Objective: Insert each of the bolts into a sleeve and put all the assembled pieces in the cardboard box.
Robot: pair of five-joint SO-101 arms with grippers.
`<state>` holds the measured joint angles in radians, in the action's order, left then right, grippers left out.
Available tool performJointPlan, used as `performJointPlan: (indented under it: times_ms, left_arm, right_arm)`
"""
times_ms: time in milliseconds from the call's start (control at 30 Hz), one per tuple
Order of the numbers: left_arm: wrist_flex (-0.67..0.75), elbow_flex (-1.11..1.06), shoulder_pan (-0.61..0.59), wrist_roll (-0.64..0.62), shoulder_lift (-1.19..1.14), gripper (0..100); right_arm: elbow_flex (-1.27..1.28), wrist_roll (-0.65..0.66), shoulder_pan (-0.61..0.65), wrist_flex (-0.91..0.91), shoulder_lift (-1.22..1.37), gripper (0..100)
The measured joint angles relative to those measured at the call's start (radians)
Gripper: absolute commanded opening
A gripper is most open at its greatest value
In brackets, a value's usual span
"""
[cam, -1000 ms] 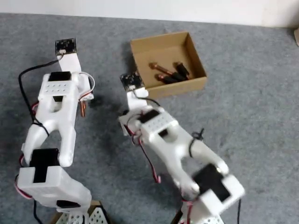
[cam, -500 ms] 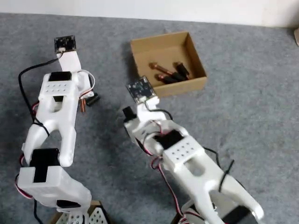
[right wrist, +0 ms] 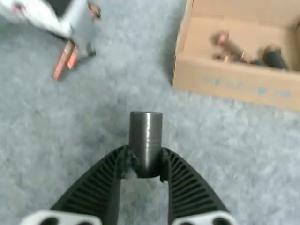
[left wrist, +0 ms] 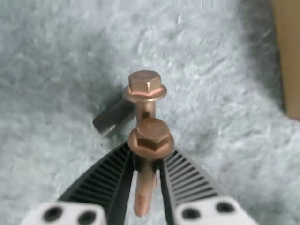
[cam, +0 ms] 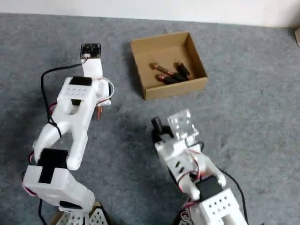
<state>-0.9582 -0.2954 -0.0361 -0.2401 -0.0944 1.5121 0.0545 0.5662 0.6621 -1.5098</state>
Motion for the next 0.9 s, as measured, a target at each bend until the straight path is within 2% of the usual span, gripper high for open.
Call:
performJointPlan:
  times_ms: [100,200,267,367,700,767,900]
  left_arm:
    - [-0.092,0.043,0.0,0.0,0.0,4]
    - [-0.193,0.075,0.011,0.005,0.0,21]
    - [-0.27,0.092,0.028,0.051,0.002,33]
    - [-0.35,0.1,0.051,0.08,0.003,43]
    - [-0.365,0.075,0.048,0.086,0.003,37]
    - [-0.319,0.032,0.048,0.089,0.003,37]
    - [-0.118,-0.08,0.048,0.092,0.003,37]
  right_arm:
    - [0.107,0.0,-0.003,0.005,-0.16,0.5]
    - [0.15,0.02,-0.009,0.006,-0.272,0.5]
    - [0.152,0.043,-0.008,0.009,-0.299,0.5]
    - [0.152,0.049,-0.008,0.011,-0.298,0.5]
    - [0.152,0.055,-0.008,0.011,-0.298,0.5]
    - [0.152,0.055,-0.008,0.011,-0.298,0.5]
    - [0.152,0.055,-0.008,0.011,-0.298,0.5]
